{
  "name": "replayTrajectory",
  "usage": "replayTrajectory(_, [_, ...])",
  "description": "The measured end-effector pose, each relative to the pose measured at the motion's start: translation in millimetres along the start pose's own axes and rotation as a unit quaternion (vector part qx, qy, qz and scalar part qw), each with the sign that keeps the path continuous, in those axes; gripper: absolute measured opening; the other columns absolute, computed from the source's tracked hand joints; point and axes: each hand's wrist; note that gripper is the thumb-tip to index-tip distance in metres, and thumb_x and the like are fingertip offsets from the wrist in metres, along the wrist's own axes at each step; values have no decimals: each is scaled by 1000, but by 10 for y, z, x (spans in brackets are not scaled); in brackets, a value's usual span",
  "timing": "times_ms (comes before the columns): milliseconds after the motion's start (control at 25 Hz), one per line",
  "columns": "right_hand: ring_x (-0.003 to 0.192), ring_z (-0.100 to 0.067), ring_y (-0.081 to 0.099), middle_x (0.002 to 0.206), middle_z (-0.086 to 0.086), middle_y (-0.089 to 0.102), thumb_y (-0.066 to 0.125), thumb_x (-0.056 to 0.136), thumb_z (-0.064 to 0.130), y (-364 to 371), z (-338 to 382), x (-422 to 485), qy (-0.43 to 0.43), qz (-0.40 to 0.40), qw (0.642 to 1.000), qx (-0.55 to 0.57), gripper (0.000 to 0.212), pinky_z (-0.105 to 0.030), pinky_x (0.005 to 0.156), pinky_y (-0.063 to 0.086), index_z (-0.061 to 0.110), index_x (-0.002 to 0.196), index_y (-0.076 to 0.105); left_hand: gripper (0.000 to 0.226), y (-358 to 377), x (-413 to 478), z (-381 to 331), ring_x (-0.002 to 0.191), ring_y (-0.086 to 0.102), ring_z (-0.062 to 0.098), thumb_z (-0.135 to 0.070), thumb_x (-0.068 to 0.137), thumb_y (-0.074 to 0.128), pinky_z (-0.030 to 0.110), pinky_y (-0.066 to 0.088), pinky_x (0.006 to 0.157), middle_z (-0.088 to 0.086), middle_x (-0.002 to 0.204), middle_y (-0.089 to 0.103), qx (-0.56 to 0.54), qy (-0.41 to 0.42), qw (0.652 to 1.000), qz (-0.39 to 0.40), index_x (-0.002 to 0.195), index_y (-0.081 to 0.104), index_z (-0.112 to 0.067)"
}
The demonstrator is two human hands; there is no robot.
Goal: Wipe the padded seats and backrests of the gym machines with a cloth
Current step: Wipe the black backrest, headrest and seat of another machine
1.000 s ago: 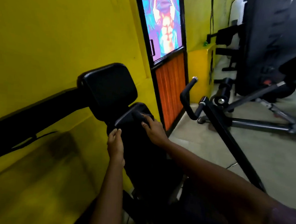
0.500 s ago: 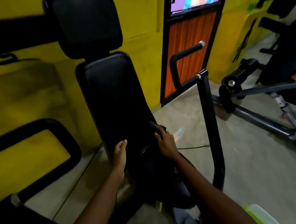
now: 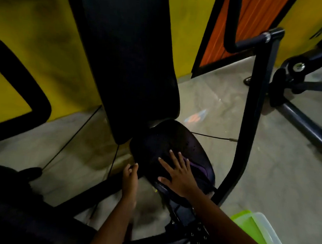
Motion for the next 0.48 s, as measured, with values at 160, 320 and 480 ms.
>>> replayTrajectory(160, [133,-32,41,147,-4,40,28,85,66,398,-158,187,-47,15,996,-71,59,-59,97,41,41,139,36,50,115,447,295,134,38,31,-25,99,43,37,33,103,16,149,35,-24,-35,999,-16,144,31,-6])
replayTrajectory(320, [137,-29,35,150,0,36,27,90,62,554,-73,429,-103,-77,986,-105,51,-58,103,30,47,139,30,53,233,808,476,134,38,28,-43,98,36,39,33,107,9,149,36,-97,-50,993,-47,144,34,-16])
replayTrajectory(480, [136,-28,37,148,2,38,28,90,60,552,54,893,-119,-99,984,-92,47,-58,102,32,51,136,30,104,375,1246,658,127,48,24,-89,59,45,48,36,110,6,143,46,-210,-84,972,-61,141,41,-24])
Point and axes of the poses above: each hand's wrist, its own x-axis towards the middle knuckle, its own y-axis out of the palm, z = x × y
